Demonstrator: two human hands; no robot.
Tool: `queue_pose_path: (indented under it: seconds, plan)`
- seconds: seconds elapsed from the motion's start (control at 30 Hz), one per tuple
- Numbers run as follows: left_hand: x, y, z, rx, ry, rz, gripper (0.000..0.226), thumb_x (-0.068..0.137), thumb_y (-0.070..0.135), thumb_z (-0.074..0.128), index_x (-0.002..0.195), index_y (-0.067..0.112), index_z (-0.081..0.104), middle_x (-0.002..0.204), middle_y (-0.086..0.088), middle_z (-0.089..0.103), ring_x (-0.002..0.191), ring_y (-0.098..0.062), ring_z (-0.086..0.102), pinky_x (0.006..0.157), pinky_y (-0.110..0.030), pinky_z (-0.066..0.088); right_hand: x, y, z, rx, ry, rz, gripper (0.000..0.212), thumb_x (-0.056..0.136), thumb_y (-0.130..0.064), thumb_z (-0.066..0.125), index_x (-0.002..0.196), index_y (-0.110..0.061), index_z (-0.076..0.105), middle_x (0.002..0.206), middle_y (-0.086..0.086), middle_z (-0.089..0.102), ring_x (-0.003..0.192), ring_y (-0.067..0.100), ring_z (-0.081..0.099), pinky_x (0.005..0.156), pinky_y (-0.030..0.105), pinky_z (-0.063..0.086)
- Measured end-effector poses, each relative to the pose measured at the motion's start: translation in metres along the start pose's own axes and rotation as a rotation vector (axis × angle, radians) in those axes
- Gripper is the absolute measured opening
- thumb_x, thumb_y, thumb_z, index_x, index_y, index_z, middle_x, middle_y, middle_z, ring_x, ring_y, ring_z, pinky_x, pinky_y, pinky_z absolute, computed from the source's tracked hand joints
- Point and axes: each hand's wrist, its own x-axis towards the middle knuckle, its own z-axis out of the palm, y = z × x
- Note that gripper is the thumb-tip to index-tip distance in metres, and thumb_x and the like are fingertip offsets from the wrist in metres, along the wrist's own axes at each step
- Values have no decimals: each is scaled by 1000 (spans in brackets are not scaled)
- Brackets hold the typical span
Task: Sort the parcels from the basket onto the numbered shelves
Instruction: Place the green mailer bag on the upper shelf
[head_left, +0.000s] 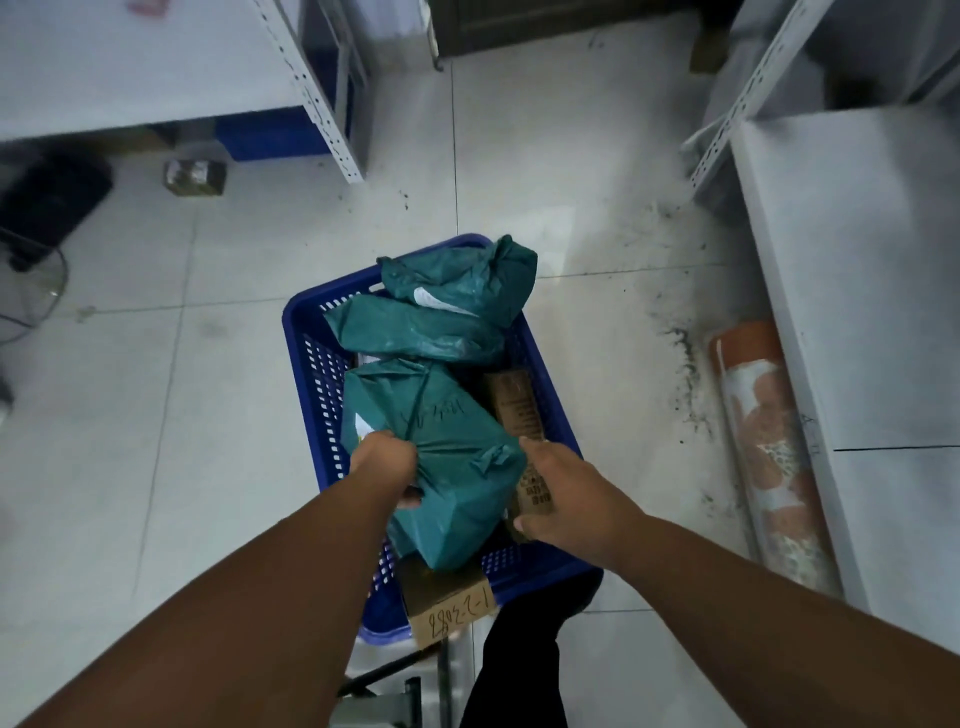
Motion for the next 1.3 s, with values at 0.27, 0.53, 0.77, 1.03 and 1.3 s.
queue_pose_path:
  seconds: [0.27,0.53,0.77,1.03,1.3]
  plan:
    - [-102,52,-32,-184,-66,-11,22,108,4,43,98,-10,57,84,-25,68,64,-33,67,34,-37,54,-47,-52,-36,10,47,101,137,70,-63,81,159,-37,-19,164,8,14,150,34,22,122,47,27]
    - [-195,118,-76,13,-329,31,38,110,22,41,105,-11,61,97,-28,71,83,-39,71,88,-54,61,-114,-85,-124,135,199,150,160,40,-84,82,149,-53,-30,170,5,8,153,33,20,119,56,33]
    - [-308,207,-91,76,-522,154,34,109,17,40,86,-2,57,100,-33,75,93,-44,72,84,-51,59,-189,-125,-200,136,363,97,157,53,-69,90,153,-46,-29,167,3,20,150,28,31,118,44,34]
    - [-469,287,-117,244,-589,402,41,101,15,39,62,13,48,115,-30,75,115,-40,72,101,-49,56,-285,-159,-300,291,664,-65,153,34,-75,93,149,-64,-7,153,-9,41,139,22,47,108,55,47]
    - [-616,339,-150,378,-557,669,30,92,14,43,66,11,56,102,-16,81,94,-26,80,100,-43,56,-401,-210,-370,451,830,-150,154,31,-81,87,149,-65,-11,166,-9,20,149,28,32,116,57,38]
